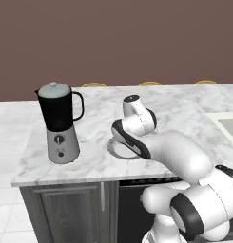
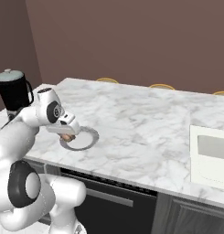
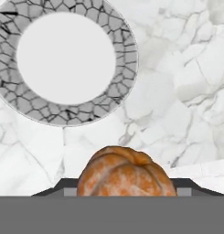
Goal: Pick the banana and tangerine from the fridge and place them on the plate next to the blender to make a fruit smoothie.
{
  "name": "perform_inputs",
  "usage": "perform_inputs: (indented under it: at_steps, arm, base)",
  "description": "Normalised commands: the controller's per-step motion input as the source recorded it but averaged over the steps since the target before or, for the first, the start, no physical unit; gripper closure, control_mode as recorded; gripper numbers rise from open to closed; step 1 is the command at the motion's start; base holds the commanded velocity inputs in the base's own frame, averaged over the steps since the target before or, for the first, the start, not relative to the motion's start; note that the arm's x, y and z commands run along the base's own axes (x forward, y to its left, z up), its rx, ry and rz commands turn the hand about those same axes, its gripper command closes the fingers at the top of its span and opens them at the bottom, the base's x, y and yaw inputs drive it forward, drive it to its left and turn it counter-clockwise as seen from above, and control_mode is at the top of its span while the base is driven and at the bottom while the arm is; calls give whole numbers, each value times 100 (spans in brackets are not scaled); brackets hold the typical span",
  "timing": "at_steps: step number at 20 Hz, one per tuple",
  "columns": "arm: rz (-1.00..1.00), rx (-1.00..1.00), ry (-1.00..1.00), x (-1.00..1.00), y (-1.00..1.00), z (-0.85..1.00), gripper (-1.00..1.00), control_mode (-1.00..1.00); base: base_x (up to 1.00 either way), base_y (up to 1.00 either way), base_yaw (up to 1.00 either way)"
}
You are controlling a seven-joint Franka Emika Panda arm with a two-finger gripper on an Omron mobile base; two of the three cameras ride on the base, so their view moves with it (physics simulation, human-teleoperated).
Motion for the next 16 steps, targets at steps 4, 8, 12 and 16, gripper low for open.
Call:
perform_inputs:
  at_steps: [4,8,12,16]
  arm:
    - [4,7,0,55,0,-10,100,-100]
    - [2,3,3,54,0,-26,100,-100]
    - [2,0,9,53,0,-48,100,-100]
    - [1,0,10,51,0,-45,100,-100]
  base:
    - [0,0,0]
    - [0,0,0]
    - [0,0,0]
    - [0,0,0]
